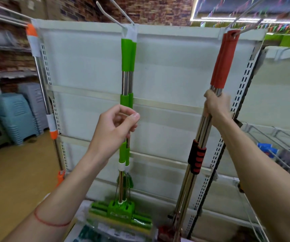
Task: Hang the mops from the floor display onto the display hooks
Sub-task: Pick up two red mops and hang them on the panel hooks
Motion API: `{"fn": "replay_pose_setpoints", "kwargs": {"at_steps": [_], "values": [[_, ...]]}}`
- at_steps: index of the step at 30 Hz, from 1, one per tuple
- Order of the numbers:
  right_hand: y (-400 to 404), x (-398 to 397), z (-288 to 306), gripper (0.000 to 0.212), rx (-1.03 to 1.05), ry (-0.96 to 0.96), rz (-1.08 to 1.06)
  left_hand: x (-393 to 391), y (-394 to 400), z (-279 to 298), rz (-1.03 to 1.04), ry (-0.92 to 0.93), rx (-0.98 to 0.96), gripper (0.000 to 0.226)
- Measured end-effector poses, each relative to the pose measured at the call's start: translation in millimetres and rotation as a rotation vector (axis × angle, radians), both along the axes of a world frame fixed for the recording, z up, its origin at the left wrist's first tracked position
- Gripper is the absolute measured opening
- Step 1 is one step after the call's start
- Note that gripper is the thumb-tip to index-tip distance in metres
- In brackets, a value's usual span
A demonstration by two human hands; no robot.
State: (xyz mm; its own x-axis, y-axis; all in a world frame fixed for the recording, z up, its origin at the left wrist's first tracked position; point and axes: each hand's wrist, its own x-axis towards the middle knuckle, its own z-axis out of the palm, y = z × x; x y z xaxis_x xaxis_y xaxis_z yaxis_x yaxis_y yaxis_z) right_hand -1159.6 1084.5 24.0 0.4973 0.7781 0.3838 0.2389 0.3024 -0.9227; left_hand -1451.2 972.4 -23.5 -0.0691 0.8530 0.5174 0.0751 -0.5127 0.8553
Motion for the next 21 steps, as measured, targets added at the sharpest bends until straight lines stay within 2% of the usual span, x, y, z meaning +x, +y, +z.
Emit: {"fn": "replay_pose_setpoints", "kwargs": {"at_steps": [12,17,21], "values": [[5,2,-2,0.026,0.009,0.05,0.076,4,1,-1,0.049,0.0,-0.024,0.006],[-4,6,-4,0.012,-0.014,-0.092,0.062,3,-7,0,0.064,0.006,-0.022,0.007],[-17,10,-8,0.014,-0.058,-0.206,0.038,1,-15,3,0.069,0.01,-0.02,0.008]]}}
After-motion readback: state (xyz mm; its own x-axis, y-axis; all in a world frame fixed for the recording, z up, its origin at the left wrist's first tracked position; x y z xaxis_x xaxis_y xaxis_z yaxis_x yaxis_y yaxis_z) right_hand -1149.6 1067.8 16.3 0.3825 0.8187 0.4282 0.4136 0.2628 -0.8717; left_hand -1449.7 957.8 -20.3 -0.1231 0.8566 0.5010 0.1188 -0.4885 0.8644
